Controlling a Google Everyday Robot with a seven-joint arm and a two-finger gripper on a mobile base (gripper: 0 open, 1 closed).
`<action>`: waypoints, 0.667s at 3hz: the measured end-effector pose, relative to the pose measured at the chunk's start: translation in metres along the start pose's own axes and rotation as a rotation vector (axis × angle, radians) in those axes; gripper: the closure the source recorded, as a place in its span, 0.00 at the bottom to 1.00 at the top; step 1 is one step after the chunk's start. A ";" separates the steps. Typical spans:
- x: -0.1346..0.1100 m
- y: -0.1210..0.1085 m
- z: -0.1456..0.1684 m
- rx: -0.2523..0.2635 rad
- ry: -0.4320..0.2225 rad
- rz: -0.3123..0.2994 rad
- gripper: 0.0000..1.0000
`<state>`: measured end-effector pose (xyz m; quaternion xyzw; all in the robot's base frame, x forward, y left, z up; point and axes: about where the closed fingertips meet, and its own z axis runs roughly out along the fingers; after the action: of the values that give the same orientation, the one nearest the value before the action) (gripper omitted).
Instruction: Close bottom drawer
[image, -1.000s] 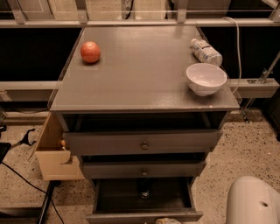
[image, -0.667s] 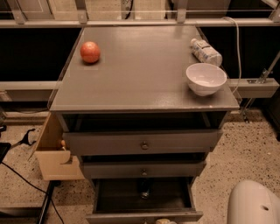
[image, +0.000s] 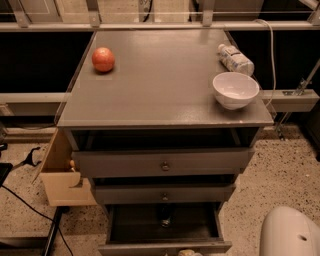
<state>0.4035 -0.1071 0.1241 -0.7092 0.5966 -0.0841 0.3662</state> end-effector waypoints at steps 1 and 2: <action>-0.001 -0.005 0.003 0.030 -0.006 -0.014 1.00; -0.002 -0.014 0.007 0.073 -0.013 -0.032 1.00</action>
Offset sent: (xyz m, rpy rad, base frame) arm 0.0245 0.0057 0.0088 0.0185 -0.1359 0.0110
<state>0.4175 -0.1019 0.1282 -0.7051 0.5794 -0.1069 0.3946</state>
